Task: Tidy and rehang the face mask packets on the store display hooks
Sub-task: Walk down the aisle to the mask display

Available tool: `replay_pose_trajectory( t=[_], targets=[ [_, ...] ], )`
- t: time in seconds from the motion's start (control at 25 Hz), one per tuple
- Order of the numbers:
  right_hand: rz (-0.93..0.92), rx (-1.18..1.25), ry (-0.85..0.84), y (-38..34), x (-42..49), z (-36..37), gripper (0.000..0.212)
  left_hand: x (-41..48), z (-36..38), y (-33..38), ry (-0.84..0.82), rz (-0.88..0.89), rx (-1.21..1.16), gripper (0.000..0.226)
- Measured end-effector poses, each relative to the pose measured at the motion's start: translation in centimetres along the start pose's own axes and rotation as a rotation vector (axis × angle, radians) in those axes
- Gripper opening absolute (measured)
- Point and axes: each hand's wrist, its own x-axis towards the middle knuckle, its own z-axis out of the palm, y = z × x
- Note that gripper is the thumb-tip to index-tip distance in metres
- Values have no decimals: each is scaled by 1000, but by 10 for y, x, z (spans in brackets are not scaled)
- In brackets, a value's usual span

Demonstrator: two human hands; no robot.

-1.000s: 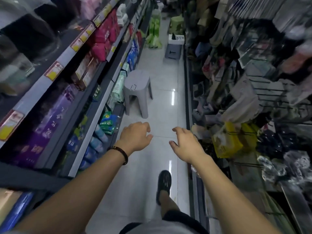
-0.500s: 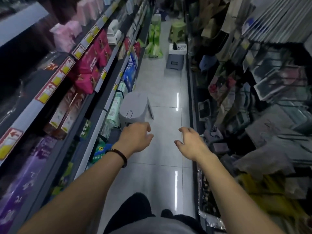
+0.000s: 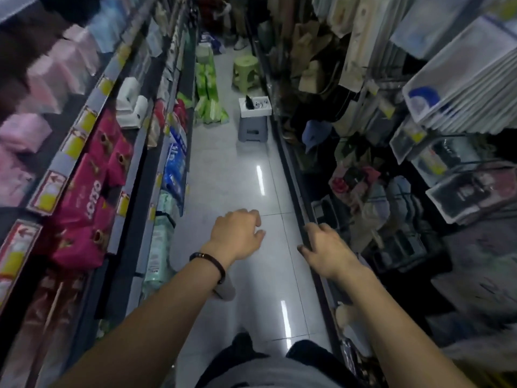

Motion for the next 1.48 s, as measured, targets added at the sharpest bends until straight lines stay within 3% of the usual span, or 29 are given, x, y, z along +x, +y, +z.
replay_pose_trajectory(
  t=[0.4,0.8,1.04,1.16,1.32,1.48],
  targets=[
    [110,221,83,59,176,-82,57,226,-36,18,-47,111,81,38],
    [226,379,154,86,281,-137,54,381,-68,53,-104,220,41,33],
    [435,445,304,90,310,-163,42,491,-78,91,-185,489,30,27],
    [563,458,367,78,313,-176,47,529,-91,115,-225,660,69,28],
    [692,492,503,53,294,-200,53,553,-107,153,-270,911,52,26],
    [771,481,712,19,252,-227,44,541,-127,205,-291,1140,-23,26]
  ],
)
